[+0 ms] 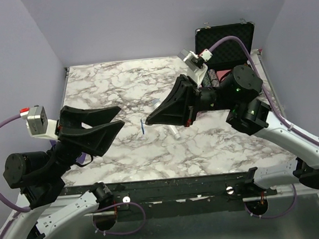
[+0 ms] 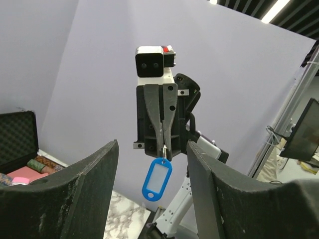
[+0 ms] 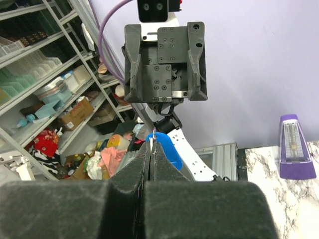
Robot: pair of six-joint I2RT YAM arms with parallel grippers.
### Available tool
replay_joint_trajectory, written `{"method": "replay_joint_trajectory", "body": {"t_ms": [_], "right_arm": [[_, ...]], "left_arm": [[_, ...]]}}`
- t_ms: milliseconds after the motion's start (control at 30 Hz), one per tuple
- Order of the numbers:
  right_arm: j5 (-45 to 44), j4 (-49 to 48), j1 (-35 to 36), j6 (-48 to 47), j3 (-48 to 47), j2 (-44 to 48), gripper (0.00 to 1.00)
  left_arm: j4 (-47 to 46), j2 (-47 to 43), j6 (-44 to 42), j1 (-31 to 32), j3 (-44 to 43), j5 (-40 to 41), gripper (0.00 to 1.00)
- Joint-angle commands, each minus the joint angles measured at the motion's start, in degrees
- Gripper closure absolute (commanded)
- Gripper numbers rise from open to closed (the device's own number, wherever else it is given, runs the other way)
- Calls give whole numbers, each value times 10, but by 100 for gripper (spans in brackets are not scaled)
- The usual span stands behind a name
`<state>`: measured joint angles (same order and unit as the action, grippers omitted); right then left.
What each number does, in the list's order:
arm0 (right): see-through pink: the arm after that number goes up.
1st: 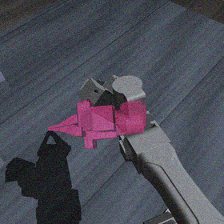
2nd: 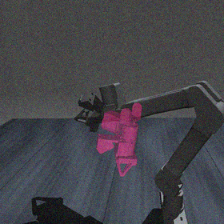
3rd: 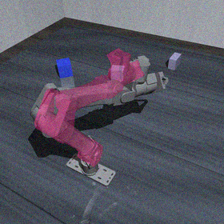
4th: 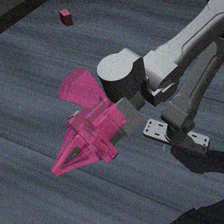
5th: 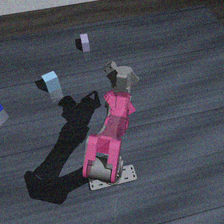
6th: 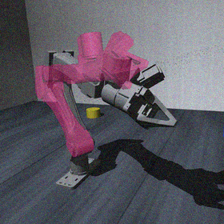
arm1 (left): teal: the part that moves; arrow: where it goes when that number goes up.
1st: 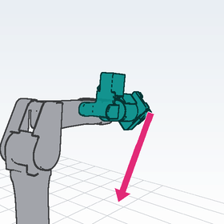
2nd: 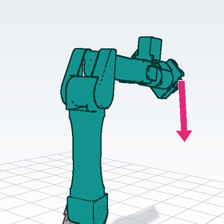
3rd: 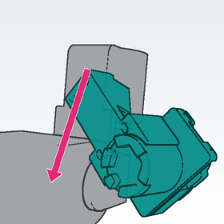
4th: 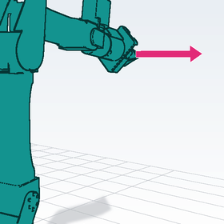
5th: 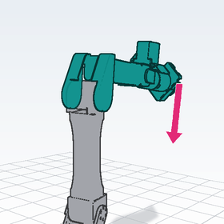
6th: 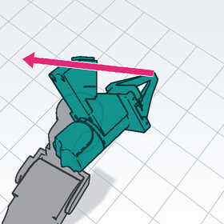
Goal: Remove the keys from the keyring
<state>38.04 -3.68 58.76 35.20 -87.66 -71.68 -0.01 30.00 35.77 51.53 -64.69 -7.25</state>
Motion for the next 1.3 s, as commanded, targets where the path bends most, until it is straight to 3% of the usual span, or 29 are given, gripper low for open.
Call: {"method": "replay_joint_trajectory", "body": {"t_ms": [0, 967, 1267], "right_arm": [[17, -46, -1, 14, -19, -14, 99], [8, -73, -1, 11, -30, -27, 99], [5, -71, -1, 11, -16, -22, 99]], "left_arm": [[-48, 19, 29, 3, 4, -13, 36], [-119, 67, 95, 4, 51, -70, 46], [-103, 53, 81, 4, 44, -47, 48]]}}
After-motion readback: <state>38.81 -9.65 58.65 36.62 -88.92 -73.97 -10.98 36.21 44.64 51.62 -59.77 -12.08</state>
